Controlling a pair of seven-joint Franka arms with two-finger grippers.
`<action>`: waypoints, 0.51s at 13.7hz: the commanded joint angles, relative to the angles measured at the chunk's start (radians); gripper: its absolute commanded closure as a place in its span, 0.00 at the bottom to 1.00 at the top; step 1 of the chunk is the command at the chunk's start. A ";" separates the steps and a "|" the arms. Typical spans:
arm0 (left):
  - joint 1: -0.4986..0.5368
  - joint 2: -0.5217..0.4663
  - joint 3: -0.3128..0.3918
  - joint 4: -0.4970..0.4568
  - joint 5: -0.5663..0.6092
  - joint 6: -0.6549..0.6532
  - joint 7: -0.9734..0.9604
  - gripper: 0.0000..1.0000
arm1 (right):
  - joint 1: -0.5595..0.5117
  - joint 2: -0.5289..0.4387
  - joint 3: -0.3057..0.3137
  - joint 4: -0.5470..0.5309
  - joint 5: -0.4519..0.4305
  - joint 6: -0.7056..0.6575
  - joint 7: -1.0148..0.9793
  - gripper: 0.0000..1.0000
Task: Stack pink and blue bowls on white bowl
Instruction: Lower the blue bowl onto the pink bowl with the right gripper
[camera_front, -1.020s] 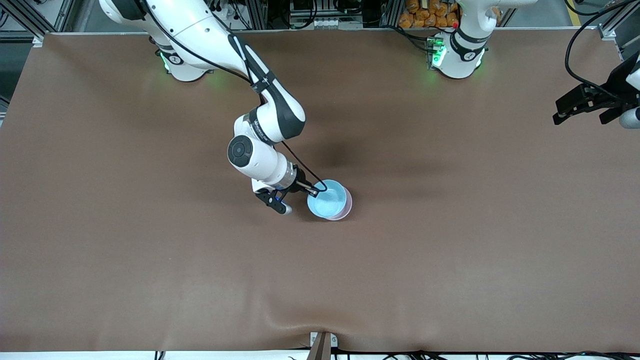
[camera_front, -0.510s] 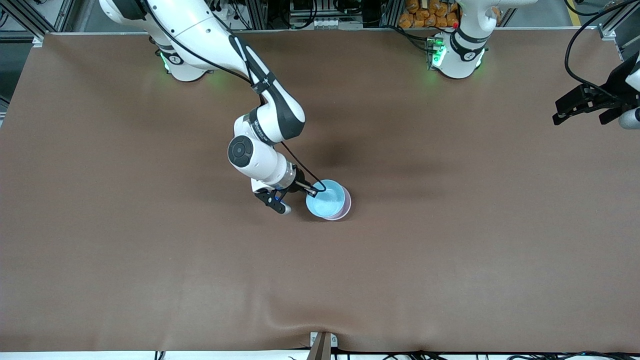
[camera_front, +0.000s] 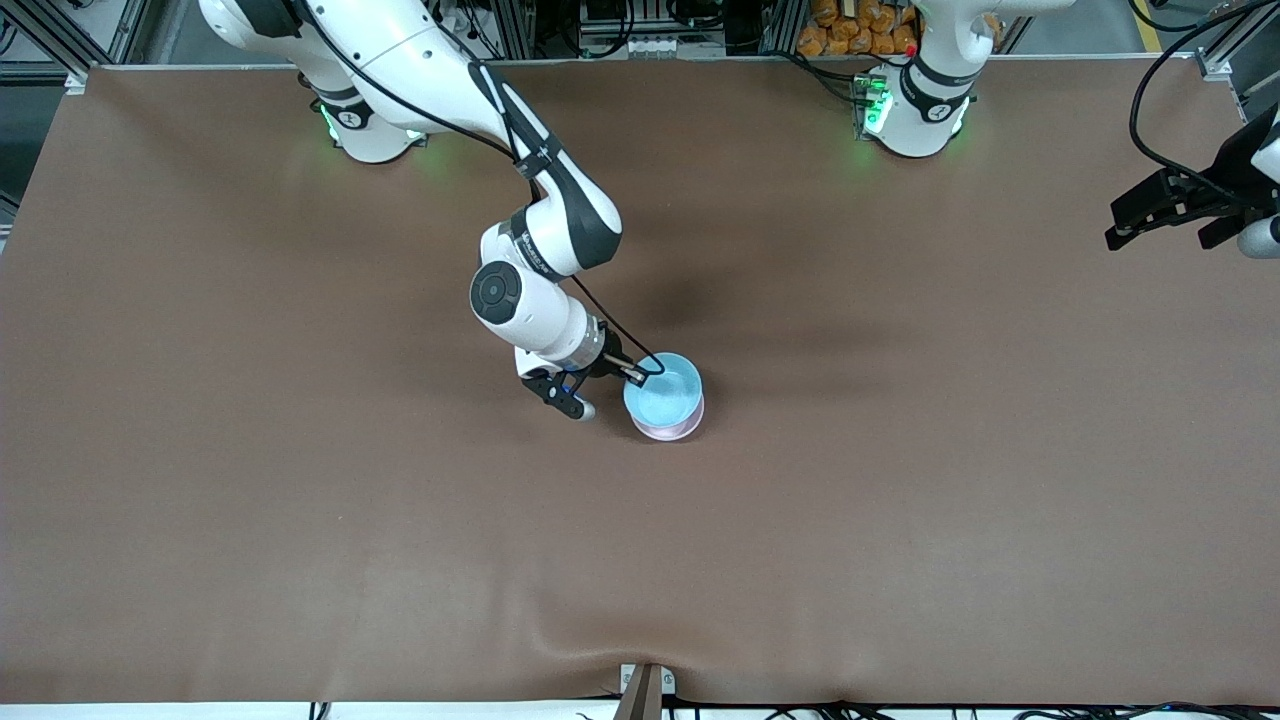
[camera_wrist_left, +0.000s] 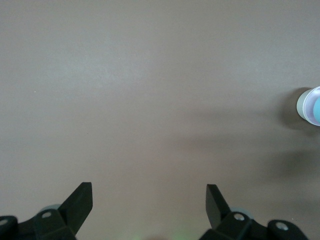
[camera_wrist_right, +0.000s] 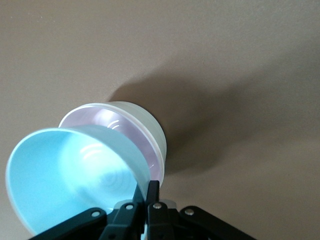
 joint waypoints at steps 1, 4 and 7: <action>0.000 0.009 0.001 0.024 -0.002 -0.021 0.003 0.00 | 0.009 0.021 -0.014 0.032 -0.078 0.003 0.025 0.00; 0.000 0.009 0.001 0.024 -0.002 -0.021 0.003 0.00 | -0.015 0.003 -0.023 0.044 -0.148 -0.005 0.019 0.00; 0.000 0.009 0.001 0.024 -0.002 -0.021 0.003 0.00 | -0.055 -0.055 -0.075 0.036 -0.161 -0.032 -0.016 0.00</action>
